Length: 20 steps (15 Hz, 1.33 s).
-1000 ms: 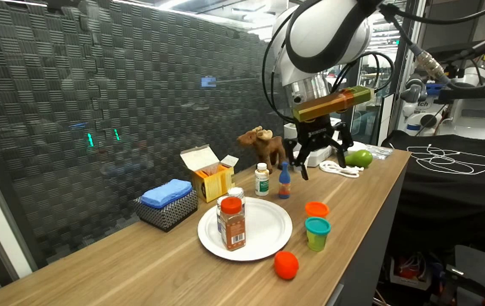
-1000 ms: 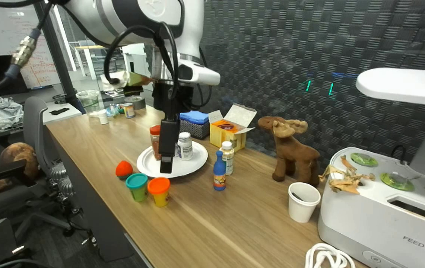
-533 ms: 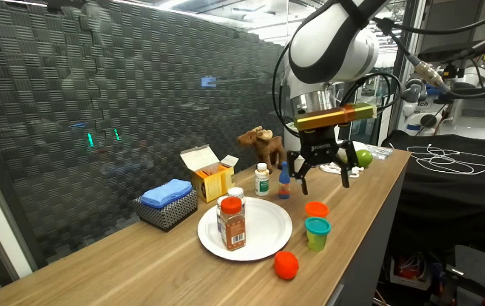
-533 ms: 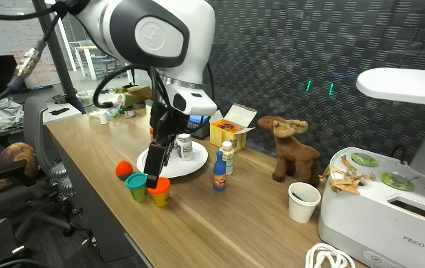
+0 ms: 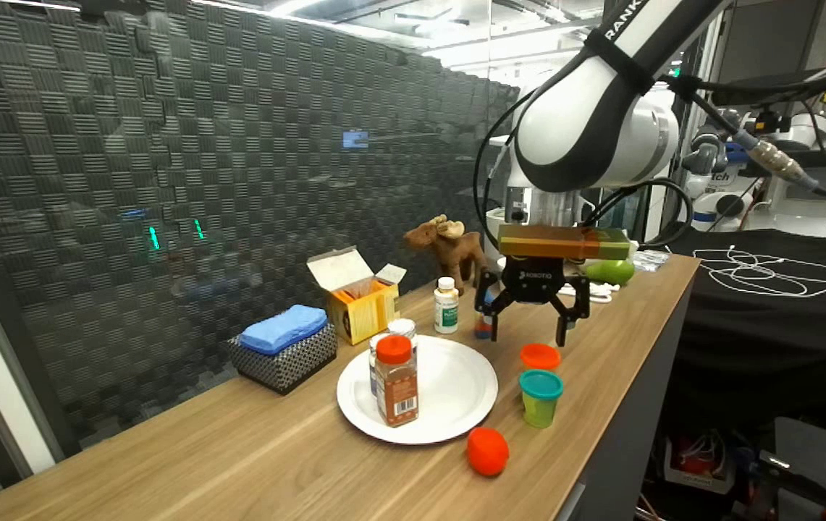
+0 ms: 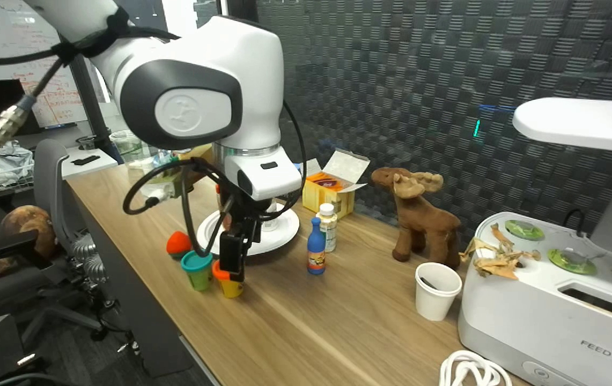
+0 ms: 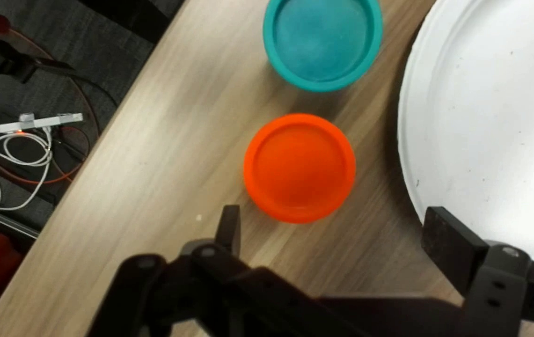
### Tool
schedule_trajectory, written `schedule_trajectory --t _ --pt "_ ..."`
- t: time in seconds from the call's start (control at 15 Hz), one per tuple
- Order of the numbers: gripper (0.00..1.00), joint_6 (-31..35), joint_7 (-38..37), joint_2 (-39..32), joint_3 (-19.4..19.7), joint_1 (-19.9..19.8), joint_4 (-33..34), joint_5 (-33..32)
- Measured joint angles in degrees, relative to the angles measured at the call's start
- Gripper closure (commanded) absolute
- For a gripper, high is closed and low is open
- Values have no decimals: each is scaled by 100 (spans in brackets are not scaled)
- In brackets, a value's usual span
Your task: Pick up all the objects surrounding the white plate and arrange them on the plate
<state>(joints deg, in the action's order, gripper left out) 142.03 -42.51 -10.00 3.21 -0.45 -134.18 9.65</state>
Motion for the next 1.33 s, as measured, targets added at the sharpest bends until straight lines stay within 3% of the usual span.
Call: schedule_trajectory --t 0.2,0.47,1.33 --pt "0 486 -63 34 0 26 -222 0" --pt "0 666 -132 158 9 38 -417 -48" --pt "0 295 -345 450 -48 57 -772 -427"
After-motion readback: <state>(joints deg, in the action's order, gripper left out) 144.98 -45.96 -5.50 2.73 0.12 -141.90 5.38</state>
